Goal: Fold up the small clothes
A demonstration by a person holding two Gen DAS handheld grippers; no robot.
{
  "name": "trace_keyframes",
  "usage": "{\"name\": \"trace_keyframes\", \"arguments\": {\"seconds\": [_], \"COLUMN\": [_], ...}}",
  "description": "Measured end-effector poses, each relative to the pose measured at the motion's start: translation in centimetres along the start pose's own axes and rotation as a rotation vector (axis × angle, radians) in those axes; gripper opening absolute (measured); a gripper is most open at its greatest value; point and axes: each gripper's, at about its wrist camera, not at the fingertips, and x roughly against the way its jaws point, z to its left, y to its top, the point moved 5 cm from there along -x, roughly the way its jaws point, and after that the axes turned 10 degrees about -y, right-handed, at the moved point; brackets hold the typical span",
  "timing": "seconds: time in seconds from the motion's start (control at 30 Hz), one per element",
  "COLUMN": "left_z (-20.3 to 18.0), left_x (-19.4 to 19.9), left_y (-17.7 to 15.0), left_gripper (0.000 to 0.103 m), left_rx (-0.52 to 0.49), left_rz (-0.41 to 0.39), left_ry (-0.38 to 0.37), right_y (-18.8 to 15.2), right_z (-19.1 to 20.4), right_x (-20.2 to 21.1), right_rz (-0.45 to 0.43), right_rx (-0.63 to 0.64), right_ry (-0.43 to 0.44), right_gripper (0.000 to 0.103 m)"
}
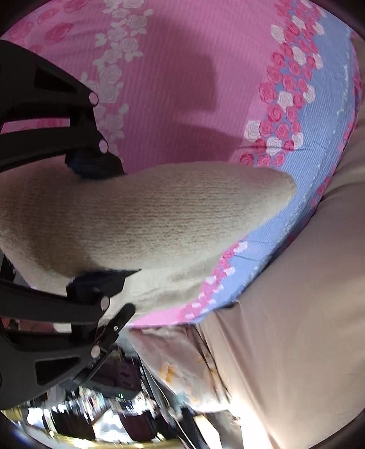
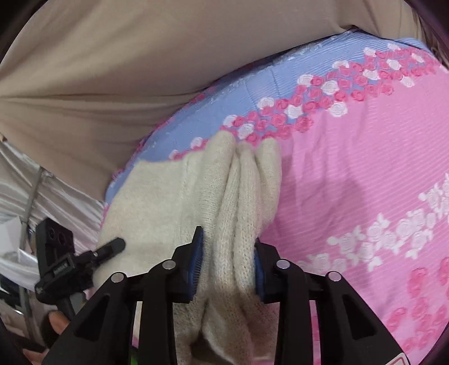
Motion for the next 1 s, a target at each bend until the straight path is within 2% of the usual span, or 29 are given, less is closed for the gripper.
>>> {"name": "trace_keyframes", "arguments": {"seconds": [0.1,0.13,0.17,0.27,0.4,0.57,0.8,0.9,1.0], "left_z": [2.6,3.7,4.4,4.7,5.4,6.0,6.1,6.2,5.8], "left_x": [-3.9,-4.6,-4.4,-4.0,-4.9,-6.1,-8.1,-8.5,-9.0], "left_y": [-1.2,-1.5,-1.6,-1.5,-1.4,-1.5,-1.0,-0.9,-0.7], "left_gripper": [0.061,0.061,0.064,0.071,0.080,0.087,0.098,0.098,0.098], "left_rx": [-0.007,0.006,0.014,0.051,0.056,0.043,0.029,0.029,-0.018], "left_rz": [0.054,0.063,0.047,0.004,0.019,0.044,0.088,0.088,0.089], "left_ry": [0.161,0.225,0.224,0.178,0.197,0.223,0.255,0.256,0.276], "right_y": [-1.9,-2.4,-2.6,-2.5,-2.6,-3.0,-3.0,-2.8,-2.5], "right_z": [-3.2,-3.8,-4.1,-3.6,-3.3,-2.6,-1.5,-1.1,-0.8], "right_x": [-4.7,-5.3,-5.4,-5.3,-7.1,-8.3,-8.7,-9.1,-9.4], "right_rz": [0.107,0.122,0.118,0.093,0.138,0.142,0.137,0.137,0.132], "right_rx": [-0.058,-0.084,-0.109,-0.087,-0.087,-0.116,-0.099,-0.094,-0.084], "right_ry": [-0.093,-0.067,-0.031,-0.038,-0.030,-0.006,-0.036,-0.043,-0.045], "right_gripper": [0.048,0.049,0.051,0.066,0.071,0.082,0.087,0.088,0.090]}}
